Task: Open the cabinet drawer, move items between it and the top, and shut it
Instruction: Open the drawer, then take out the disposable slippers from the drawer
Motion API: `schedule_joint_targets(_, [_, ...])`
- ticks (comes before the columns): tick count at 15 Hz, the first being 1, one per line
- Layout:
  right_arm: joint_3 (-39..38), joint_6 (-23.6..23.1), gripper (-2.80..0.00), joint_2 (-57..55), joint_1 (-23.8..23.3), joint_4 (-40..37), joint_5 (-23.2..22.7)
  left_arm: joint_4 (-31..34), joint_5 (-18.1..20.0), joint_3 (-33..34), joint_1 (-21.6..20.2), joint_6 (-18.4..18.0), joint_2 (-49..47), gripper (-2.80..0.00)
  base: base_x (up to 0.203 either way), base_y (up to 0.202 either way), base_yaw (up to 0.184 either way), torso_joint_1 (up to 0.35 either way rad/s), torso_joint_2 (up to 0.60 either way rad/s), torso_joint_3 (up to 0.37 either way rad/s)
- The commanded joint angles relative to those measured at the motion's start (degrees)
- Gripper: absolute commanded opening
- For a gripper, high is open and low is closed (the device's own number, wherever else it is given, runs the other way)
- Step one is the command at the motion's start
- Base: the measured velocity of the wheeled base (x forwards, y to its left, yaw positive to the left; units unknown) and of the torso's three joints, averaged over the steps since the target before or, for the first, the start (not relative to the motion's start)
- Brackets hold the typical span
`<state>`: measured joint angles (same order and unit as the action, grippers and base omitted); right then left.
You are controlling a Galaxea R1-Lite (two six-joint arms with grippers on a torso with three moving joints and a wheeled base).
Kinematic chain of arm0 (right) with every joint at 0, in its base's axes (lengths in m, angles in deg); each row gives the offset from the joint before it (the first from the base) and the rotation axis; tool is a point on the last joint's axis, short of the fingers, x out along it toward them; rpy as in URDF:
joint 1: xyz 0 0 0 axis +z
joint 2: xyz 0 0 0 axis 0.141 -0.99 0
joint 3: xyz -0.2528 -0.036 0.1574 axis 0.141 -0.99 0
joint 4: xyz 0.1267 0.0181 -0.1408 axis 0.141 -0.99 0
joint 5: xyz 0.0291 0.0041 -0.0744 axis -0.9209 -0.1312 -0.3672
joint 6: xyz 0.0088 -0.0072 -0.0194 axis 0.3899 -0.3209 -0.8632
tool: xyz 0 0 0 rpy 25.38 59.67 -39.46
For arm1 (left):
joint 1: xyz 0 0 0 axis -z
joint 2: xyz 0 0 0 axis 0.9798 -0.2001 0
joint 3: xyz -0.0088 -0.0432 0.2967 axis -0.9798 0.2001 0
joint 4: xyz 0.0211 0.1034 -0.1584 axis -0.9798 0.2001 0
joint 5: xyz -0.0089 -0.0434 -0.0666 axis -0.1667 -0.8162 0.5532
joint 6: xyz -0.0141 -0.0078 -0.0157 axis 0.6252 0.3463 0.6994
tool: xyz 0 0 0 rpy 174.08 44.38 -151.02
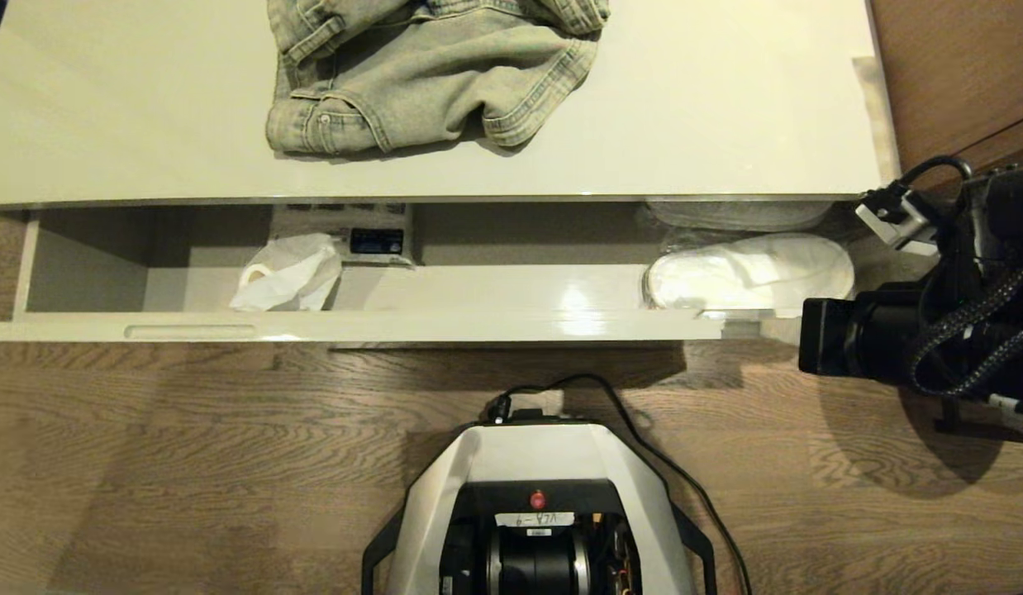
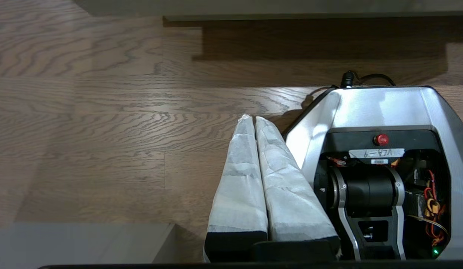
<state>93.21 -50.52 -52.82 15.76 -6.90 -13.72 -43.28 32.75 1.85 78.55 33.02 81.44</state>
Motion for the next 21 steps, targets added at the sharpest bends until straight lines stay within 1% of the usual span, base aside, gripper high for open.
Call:
schedule_joint_targets(1, [-3.34,1.03,-2.8,6.38,1.11,-3.22,-0.45,-0.01,-0.02,0.02,-0.01,0.0,0.01,-2.8,0.0,0.0,0.0,0.0,0.0,0.0])
schedule_joint_targets(3, [-4.71,2.0,-2.8,14.83,2.0,-9.45,-1.33,-0.01,-0.02,0.08,-0.01,0.0,0.01,-2.8,0.0,0.0,0.0,0.0,0.0,0.0])
schedule_joint_targets(4, [-4.69,2.38,-2.8,18.74,2.41,-13.75,-1.72,-0.01,-0.02,0.09,-0.01,0.0,0.01,-2.8,0.0,0.0,0.0,0.0,0.0,0.0])
schedule_joint_targets(6, [-0.71,2.71,-2.8,22.94,2.85,-24.98,-2.52,-0.01,-0.02,0.0,-0.01,0.0,0.01,-2.8,0.0,0.0,0.0,0.0,0.0,0.0])
schedule_joint_targets(7, [0.87,2.8,-2.8,23.95,2.88,-28.47,-3.39,-0.01,-0.02,0.09,-0.01,0.0,0.01,-2.8,0.0,0.0,0.0,0.0,0.0,0.0])
schedule_joint_targets(8, [1.43,2.88,-2.8,24.44,2.85,-30.01,-4.2,-0.01,-0.02,0.09,-0.01,0.0,0.01,-2.8,0.0,0.0,0.0,0.0,0.0,0.0])
schedule_joint_targets(15, [3.35,2.92,-2.8,24.58,2.19,-28.51,-3.67,-0.01,-0.02,0.0,-0.01,0.0,0.01,-2.8,0.0,0.0,0.0,0.0,0.0,0.0])
schedule_joint_targets(21, [5.56,2.7,-2.8,24.27,2.06,-28.95,-4.2,-0.01,-0.02,0.09,-0.01,0.0,0.01,-2.8,0.0,0.0,0.0,0.0,0.0,0.0])
